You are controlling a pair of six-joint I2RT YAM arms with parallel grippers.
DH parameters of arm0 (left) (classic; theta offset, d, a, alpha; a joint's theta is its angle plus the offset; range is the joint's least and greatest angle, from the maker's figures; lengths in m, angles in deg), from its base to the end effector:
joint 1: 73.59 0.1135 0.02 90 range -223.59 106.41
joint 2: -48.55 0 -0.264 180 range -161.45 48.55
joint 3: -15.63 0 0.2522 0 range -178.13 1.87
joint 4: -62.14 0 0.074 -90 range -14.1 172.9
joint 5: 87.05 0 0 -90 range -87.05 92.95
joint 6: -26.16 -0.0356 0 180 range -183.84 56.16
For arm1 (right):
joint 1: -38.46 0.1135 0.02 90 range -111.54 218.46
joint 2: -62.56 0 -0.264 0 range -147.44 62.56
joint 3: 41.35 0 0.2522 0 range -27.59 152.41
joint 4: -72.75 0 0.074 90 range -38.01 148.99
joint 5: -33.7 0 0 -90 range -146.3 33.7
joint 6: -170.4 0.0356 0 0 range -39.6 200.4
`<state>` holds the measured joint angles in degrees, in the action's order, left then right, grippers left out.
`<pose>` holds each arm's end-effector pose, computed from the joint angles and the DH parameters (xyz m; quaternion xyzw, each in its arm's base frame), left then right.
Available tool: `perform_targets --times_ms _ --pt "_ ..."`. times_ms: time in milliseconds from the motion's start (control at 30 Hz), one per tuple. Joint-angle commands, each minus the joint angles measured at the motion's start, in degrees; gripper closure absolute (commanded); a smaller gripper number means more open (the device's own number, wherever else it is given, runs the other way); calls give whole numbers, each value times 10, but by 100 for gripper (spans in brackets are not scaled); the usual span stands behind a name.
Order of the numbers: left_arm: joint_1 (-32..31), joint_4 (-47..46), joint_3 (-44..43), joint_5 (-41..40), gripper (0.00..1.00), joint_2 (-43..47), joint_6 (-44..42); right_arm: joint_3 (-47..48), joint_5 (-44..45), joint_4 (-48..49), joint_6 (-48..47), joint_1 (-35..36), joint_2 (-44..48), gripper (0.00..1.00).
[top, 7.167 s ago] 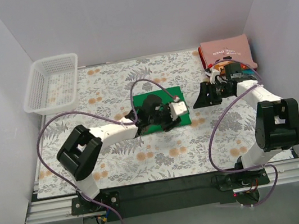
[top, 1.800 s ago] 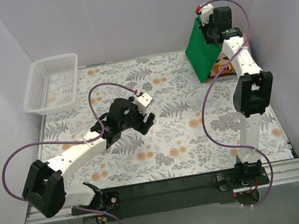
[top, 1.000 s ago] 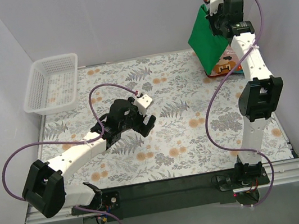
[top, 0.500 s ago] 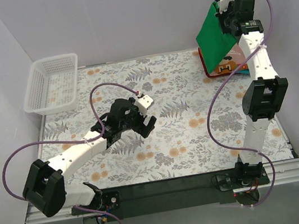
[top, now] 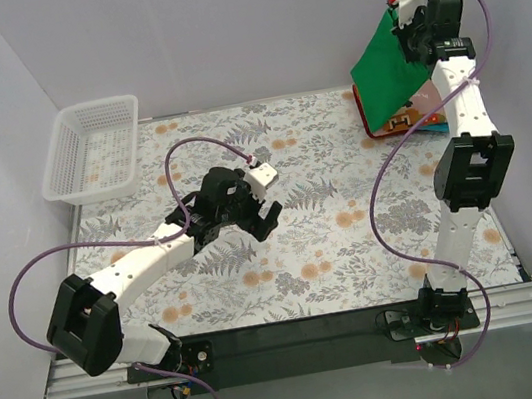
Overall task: Fold and stack the t-shirts
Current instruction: Neatly place the folded tshirt to the corner
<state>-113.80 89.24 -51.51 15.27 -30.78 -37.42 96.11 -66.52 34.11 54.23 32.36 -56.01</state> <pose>0.2256 -0.2007 0.2508 0.1535 0.8864 -0.3149 0.3025 0.4854 -0.0455 0.3902 -0.1924 0.7933 -0.0893 0.5707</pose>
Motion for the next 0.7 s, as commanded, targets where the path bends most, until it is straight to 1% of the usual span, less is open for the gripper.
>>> perform_targets --times_ms 0,333,467,500,567,600,633,667 --pt "2 16 -22 7 7 -2 1 8 -8 53 -28 -18 -9 99" --pt "1 22 -37 16 6 -28 16 2 -19 92 -64 -57 -40 99" --pt "1 23 -47 23 6 -38 27 -14 -15 119 -79 -65 -52 99" --pt "2 26 -48 23 6 -40 29 -13 -11 126 -84 -66 -56 89" --pt "1 27 -51 20 6 -43 30 -12 19 142 -88 -67 -69 66" --pt "1 29 -54 18 6 -43 32 -2 33 151 -84 -68 -72 56" --pt "2 31 -55 16 6 -42 32 7 48 157 -78 -71 -82 41" --pt "2 31 -56 16 6 -40 33 18 56 157 -74 -71 -85 34"
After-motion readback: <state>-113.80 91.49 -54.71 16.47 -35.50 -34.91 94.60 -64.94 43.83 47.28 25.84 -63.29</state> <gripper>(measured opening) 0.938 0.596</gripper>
